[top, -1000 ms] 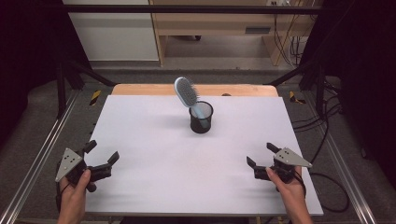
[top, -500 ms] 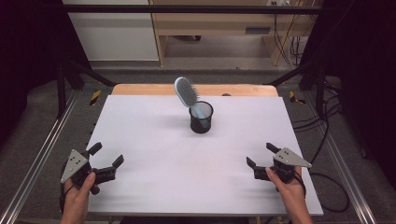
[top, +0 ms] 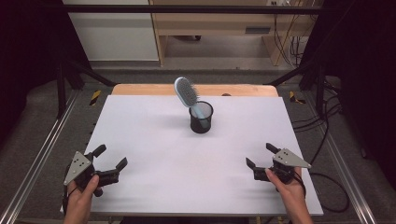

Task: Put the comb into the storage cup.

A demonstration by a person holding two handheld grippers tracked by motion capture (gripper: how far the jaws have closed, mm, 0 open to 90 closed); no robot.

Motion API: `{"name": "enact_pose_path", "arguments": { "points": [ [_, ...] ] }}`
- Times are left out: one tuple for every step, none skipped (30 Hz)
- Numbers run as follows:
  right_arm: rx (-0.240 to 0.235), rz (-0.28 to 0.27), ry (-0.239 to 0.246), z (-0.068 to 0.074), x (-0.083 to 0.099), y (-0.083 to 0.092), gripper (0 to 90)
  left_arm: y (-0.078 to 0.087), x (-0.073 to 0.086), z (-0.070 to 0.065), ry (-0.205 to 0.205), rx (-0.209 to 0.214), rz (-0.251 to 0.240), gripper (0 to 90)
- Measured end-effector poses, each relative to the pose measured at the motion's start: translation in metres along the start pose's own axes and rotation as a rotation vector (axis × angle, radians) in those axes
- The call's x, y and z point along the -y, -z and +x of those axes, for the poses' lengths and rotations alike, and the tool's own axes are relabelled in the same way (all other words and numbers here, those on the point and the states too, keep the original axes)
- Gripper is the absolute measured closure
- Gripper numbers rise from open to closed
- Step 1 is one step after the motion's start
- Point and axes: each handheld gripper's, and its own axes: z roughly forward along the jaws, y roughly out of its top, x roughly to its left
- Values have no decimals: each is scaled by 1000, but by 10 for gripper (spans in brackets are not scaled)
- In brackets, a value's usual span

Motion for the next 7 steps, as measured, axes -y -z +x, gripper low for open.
{"name": "enact_pose_path", "arguments": {
  "points": [
    [-1,0,0,0,0,0,53,0,0,0,3,-4,-1,20],
    [-2,-1,1,0,0,0,53,1,0,1,2,-9,-1,20],
    [-2,-1,1,0,0,0,53,1,0,2,2,-15,-2,20],
    [-3,-1,2,0,0,1,53,2,0,3,5,-19,-4,21],
    [-4,-1,1,0,0,1,53,2,0,4,9,-25,-9,21],
    [-5,-1,0,0,0,1,53,3,0,5,8,-32,-11,21],
    [-4,-1,0,0,0,1,53,3,0,6,9,-37,-13,21]
  ]
}}
